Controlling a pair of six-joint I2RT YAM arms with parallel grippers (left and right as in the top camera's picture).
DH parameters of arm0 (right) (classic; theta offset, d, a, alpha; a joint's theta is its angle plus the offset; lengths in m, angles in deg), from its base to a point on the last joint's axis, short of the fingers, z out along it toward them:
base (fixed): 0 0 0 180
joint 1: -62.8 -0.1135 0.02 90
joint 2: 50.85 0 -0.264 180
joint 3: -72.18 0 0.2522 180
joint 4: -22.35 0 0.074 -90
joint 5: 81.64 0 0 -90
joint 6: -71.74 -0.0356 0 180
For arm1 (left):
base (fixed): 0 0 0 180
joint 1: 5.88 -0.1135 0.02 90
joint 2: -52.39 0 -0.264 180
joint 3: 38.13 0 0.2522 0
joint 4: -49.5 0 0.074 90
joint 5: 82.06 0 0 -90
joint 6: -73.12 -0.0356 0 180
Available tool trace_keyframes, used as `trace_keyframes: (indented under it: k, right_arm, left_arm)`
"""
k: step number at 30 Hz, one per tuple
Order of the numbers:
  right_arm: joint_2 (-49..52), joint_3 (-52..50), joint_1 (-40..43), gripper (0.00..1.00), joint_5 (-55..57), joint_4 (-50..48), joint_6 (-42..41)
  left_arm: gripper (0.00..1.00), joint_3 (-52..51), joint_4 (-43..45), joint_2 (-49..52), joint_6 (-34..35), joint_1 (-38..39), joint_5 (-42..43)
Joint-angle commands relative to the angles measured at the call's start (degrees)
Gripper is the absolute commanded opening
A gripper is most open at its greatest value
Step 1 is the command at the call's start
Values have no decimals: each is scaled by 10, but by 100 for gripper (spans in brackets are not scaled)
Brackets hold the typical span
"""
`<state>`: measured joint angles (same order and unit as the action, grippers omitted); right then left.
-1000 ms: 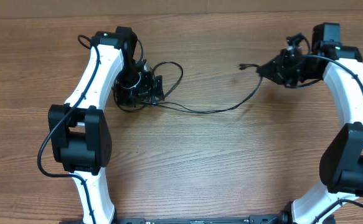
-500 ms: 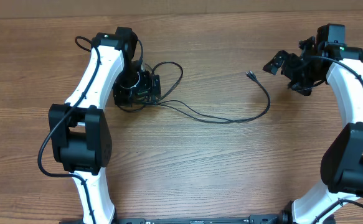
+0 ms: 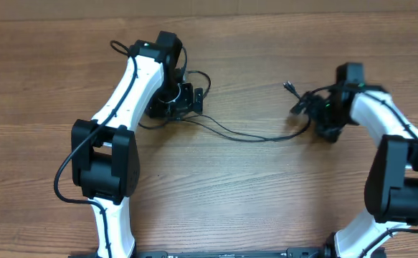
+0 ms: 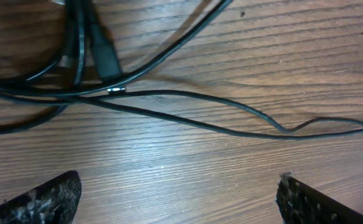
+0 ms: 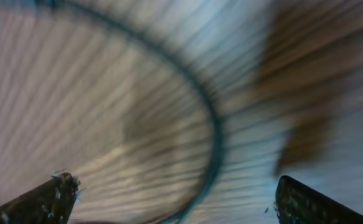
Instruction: Untangle cables
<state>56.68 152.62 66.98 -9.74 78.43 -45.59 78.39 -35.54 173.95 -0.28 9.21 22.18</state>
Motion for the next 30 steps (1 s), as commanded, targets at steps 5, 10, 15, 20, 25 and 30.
trace_keyframes:
  k: [5,10,15,20,25,30]
  right_arm:
    - [-6,-84,-97,100,-95,-129,-9]
    - [-6,-39,-103,100,-165,-123,64]
    - [-6,71,-65,100,-136,-2,84]
    - [-6,106,-21,100,-21,35,83]
    - [-6,106,-4,100,3,30,83]
    - [-6,106,-4,100,3,30,83]
  left_arm:
    - [99,-4,0,-11,7,3,-14]
    - [100,-4,-12,-11,-1,3,-20]
    - [100,-4,-31,-11,-11,3,-28]
    - [100,-4,-34,-11,-12,3,-28]
    - [99,-4,-32,-11,-12,3,-29]
    - [100,-4,2,-11,5,4,-26]
